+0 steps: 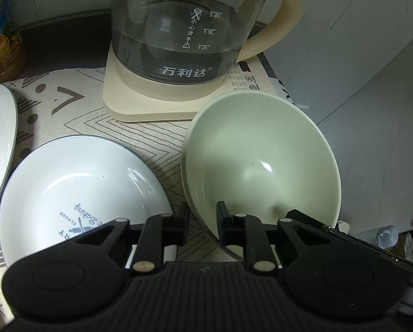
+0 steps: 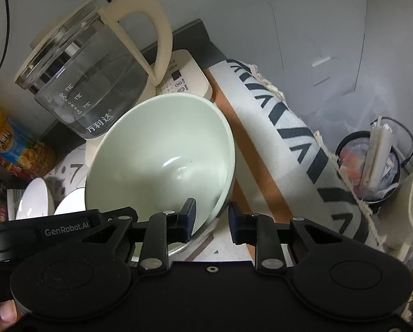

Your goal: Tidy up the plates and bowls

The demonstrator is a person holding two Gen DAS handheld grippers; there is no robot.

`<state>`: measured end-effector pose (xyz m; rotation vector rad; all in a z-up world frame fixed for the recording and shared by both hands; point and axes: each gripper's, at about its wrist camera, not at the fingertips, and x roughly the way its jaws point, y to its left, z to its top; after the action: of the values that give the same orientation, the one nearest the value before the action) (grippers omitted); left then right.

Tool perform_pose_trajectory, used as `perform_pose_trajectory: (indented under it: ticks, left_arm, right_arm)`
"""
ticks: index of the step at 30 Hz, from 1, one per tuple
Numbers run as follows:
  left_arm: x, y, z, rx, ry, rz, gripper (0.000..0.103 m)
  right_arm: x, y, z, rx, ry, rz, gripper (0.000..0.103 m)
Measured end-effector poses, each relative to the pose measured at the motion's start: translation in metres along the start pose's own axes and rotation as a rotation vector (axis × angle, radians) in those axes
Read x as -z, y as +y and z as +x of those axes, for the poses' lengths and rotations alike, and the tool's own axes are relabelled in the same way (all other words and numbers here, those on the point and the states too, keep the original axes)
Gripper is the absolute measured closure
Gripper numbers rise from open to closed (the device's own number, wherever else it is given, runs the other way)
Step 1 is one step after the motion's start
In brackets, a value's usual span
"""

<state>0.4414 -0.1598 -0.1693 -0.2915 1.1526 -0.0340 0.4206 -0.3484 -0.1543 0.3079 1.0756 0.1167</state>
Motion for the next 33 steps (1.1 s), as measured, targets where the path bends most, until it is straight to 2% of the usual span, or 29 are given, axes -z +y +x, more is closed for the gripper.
perform_pose_trajectory:
  ticks: [10, 17, 33]
  left_arm:
    - [0.008, -0.007, -0.034, 0.030, -0.048, -0.005, 0.085]
    - [0.017, -0.008, -0.067, 0.042, -0.109, -0.007, 0.086]
    - [0.062, -0.004, -0.137, 0.049, -0.204, -0.005, 0.086]
  right_arm:
    - [0.001, 0.006, -0.034, 0.004, -0.074, -0.035, 0.080]
    - [0.007, 0.014, -0.064, -0.019, -0.142, -0.063, 0.080]
    - [0.051, 0.031, -0.129, -0.064, -0.241, -0.095, 0.080]
